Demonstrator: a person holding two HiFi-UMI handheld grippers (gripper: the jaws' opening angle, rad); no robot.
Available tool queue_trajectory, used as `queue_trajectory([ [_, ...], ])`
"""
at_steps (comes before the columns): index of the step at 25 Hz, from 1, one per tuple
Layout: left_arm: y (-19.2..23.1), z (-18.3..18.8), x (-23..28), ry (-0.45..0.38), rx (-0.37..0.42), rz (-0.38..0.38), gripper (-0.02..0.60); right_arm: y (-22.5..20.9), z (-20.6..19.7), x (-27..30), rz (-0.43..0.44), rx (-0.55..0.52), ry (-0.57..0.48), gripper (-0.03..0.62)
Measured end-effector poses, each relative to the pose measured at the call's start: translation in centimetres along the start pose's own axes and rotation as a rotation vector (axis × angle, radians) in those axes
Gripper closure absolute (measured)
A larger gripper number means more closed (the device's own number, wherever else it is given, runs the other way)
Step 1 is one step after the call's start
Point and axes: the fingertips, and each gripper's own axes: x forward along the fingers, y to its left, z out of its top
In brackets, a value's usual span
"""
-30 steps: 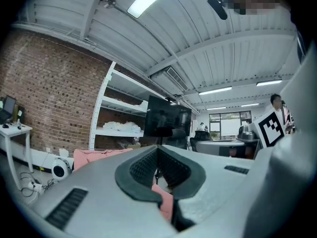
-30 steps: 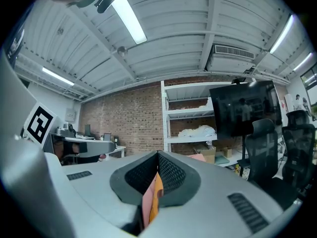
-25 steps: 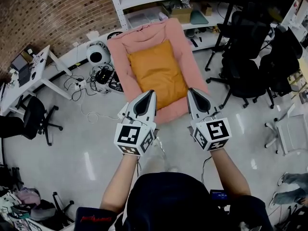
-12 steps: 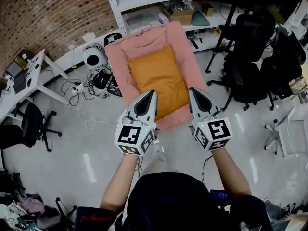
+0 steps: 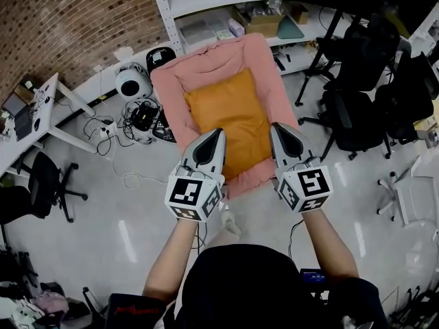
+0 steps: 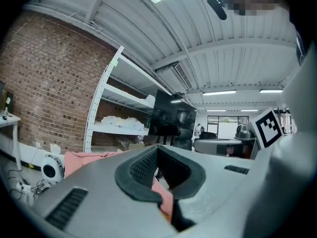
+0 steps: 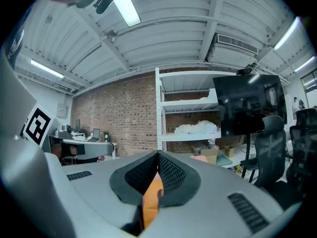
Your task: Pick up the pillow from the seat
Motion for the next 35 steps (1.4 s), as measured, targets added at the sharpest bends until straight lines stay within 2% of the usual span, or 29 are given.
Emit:
queue_trajectory([
  [12, 5.2, -1.6, 2.6, 0.038, -0.032, -0.013, 0.584, -0.4, -1.2, 5.7, -0.023, -0.011, 0.039, 0.576],
  [21, 6.8, -3.7, 3.9, 0.081, -0.07, 0.006, 0.584, -1.9, -3.2, 7.5, -0.018, -0.015, 0.103, 0.576],
  [31, 8.0, -7.8, 6.7, 0.145, -0.133, 0.083, 0.584, -4.9, -6.7, 10.3, 0.048, -0.033, 0.194, 0.576],
  [35, 8.9, -9.2, 7.7, 0.153, -0.154, 0.145, 0.584, -6.6, -8.1, 11.4, 0.061, -0.038, 0.215, 0.576],
])
